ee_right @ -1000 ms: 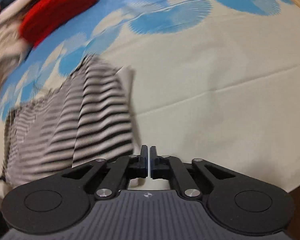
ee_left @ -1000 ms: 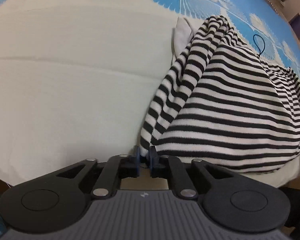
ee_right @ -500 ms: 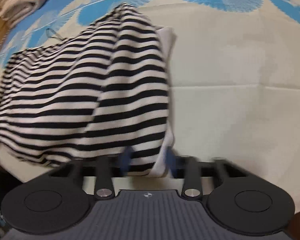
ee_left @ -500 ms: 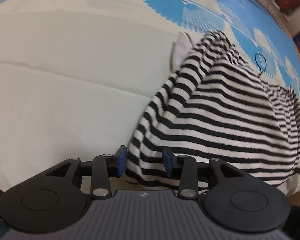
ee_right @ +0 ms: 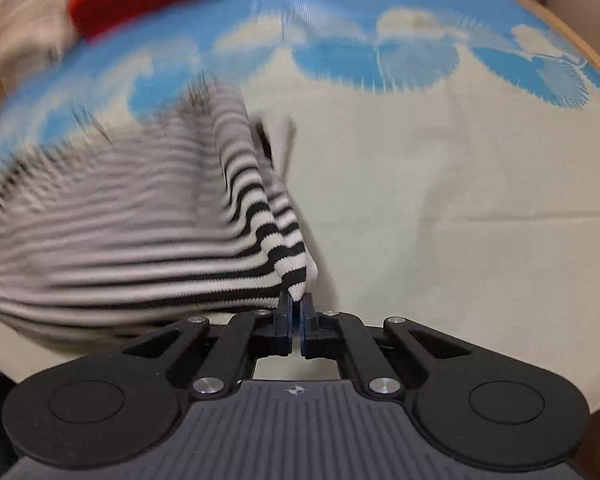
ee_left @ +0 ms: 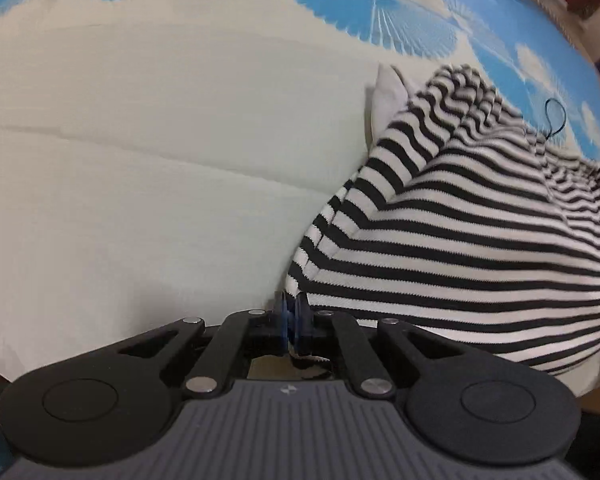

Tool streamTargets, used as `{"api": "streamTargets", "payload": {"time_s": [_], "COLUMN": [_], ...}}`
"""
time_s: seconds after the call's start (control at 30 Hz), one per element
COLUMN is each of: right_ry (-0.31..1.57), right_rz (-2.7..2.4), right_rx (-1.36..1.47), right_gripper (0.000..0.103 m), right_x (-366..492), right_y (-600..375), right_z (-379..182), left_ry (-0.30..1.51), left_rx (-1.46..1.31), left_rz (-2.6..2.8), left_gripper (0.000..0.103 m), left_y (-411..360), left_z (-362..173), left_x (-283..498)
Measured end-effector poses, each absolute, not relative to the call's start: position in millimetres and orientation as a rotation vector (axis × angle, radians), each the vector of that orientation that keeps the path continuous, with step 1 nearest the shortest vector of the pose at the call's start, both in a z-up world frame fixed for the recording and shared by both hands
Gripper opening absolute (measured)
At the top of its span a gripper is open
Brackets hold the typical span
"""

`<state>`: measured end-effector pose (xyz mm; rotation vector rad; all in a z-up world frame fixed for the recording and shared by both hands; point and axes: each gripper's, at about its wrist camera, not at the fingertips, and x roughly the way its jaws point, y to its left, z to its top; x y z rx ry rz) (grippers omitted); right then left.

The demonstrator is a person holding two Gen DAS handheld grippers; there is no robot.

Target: Fold small clothes

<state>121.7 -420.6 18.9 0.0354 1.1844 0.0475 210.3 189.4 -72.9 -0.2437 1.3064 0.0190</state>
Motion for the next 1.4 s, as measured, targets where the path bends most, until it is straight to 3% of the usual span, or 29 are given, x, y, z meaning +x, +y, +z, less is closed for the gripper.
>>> {"api": "streamTargets", "payload": {"time_s": [0.13, 0.2, 0.27, 0.33, 0.43, 0.63, 0.7, 0.77, 0.93, 1.0, 1.03, 1.07, 1.1, 1.13, 1.2, 1.4], "right_ry": [1.227, 1.158, 1.097, 1.097, 1.121, 1.019, 0.975, 0.939, 0.923, 0.940, 0.945, 0.950, 0.961, 0.969, 0.968, 0.843], "right_rz": [0.009, -0.025, -0.019, 0.010, 0.011, -0.027, -0.051, -0.063, -0.070, -0.056, -0.048, -0.037, -0.031, -0.028, -0.035, -0.222], "right_rx": [-0.004, 0.006, 0.045, 0.075, 0.007, 0.026, 0.043, 0.060, 0.052, 0.036, 0.019, -0.004, -0.025, -0.040, -0.035, 0.006], "right_gripper": [0.004, 0.004, 0.014, 0.036, 0.037, 0.037, 0.037, 0.037, 0.046, 0.046, 0.046, 0.045, 0.042, 0.022, 0.001, 0.000], "right_x": [128.7, 132.6, 136.0, 138.2, 149.3, 177.3, 187.8, 199.1, 229.8, 241.0, 244.8, 248.7, 252.0, 255.2, 261.8, 266.4], "right_y": [-409.6, -409.5, -407.5, -406.0, -395.4, -388.6, -385.9, -382.9, -370.7, -364.6, -360.1, -356.6, -352.9, -351.0, -352.3, -373.3], "right_z": [11.5, 22.0, 28.6, 29.1, 20.7, 28.0, 33.6, 36.3, 31.9, 24.8, 22.4, 19.1, 15.2, 11.9, 9.4, 24.9], "left_ry": [1.126, 1.054, 1.021, 1.043, 1.104, 1.018, 0.994, 0.994, 1.027, 1.026, 1.029, 1.040, 1.038, 1.013, 0.955, 0.853], "left_rx": [-0.233, -0.259, -0.289, -0.290, -0.186, -0.202, -0.215, -0.187, -0.132, -0.099, -0.093, -0.087, -0.077, -0.069, -0.055, -0.088], "left_rz": [-0.024, -0.065, -0.121, -0.188, -0.211, -0.100, -0.067, -0.068, -0.094, -0.074, -0.070, -0.068, -0.071, -0.082, -0.067, -0.025], "left_gripper": [0.012, 0.025, 0.026, 0.026, 0.026, 0.026, 0.031, 0.043, 0.051, 0.050, 0.045, 0.023, 0.010, 0.005, 0.004, 0.004], "left_y": [184.9, 182.7, 176.4, 163.7, 139.0, 132.5, 129.5, 122.3, 110.5, 108.9, 109.6, 110.4, 109.3, 109.2, 110.4, 114.8], "left_z": [-40.2, -27.6, -20.8, -23.2, -31.2, -23.6, -18.6, -16.5, -27.4, -40.0, -46.5, -51.6, -52.5, -50.7, -46.1, -37.6], "left_x": [207.6, 206.5, 207.5, 212.4, 217.5, 236.8, 245.0, 265.6, 309.6, 318.7, 320.5, 323.2, 325.9, 327.8, 330.2, 333.7]}}
